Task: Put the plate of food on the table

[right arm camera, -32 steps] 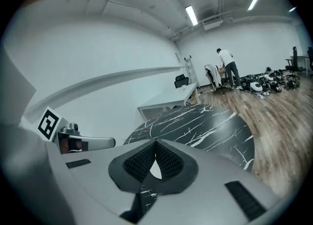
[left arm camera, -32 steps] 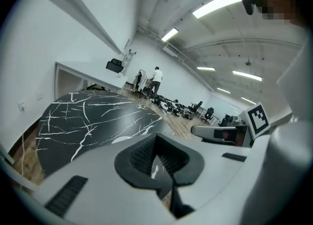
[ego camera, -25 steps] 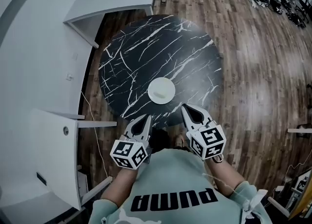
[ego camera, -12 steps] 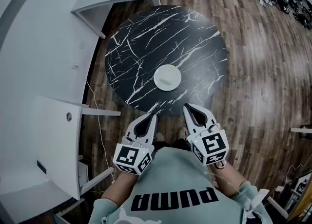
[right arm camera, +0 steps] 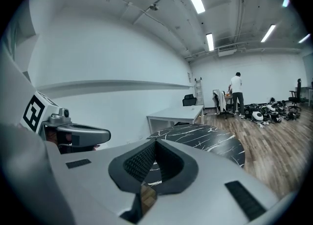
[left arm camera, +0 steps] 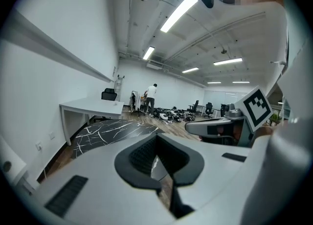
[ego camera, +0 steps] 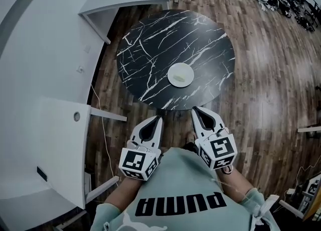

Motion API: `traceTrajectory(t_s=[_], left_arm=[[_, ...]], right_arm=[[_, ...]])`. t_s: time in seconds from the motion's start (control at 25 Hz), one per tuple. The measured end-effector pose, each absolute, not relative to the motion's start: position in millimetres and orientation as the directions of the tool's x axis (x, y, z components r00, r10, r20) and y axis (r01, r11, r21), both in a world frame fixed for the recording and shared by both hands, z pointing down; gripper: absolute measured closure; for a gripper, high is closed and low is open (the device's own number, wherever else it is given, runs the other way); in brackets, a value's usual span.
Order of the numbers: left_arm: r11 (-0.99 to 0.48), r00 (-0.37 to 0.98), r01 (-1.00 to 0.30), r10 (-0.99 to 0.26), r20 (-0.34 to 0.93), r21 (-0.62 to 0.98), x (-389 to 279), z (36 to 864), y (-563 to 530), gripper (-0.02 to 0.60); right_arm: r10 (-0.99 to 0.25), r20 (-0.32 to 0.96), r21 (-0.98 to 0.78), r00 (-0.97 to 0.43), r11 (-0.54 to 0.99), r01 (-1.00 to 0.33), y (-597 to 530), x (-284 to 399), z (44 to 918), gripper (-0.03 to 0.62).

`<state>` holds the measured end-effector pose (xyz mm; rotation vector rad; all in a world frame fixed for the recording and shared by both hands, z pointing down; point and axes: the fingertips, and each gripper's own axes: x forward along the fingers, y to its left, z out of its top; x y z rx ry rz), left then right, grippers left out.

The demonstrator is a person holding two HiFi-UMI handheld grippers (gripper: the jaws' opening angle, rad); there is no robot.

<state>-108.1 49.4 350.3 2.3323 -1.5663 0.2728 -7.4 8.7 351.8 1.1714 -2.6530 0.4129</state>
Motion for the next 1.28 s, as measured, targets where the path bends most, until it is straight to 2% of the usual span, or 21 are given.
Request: traceTrajectory(t_s=[0.24, 0.6, 1.0, 1.28], left_arm=[[-0.381, 0.408, -0.913, -0.855, 0.320, 0.147, -135.9, 345.5, 96.0, 0.575], [-0.451, 0.488, -0.873, -0.811, 0.322, 0.189, -143.5, 366.5, 155.5, 0.575], [-0.445, 0.464, -0.885, -0.834, 0.299, 0.135, -120.9, 351.9, 180.1, 0.574], [-0.428, 0.440, -0.898, -0.853, 0.282, 0.107, -72.6, 338.0, 201.6, 0.575]], right_arm=[[-0.709, 0.317, -0.141, -0.629, 0.621, -0.771, 58.2, -35.5, 347.4, 0.585], [-0.755, 0.359, -0.091, -0.549, 0.557, -0.825, 118.8, -44.7, 350.2, 0.585], [-0.773, 0.331, -0.067, -0.541, 0.552, -0.831, 145.4, -18.8, 344.0, 0.585], [-0.769, 0.293, -0.027, -0.568, 0.587, -0.809, 165.4, 19.5, 326.0, 0.585]])
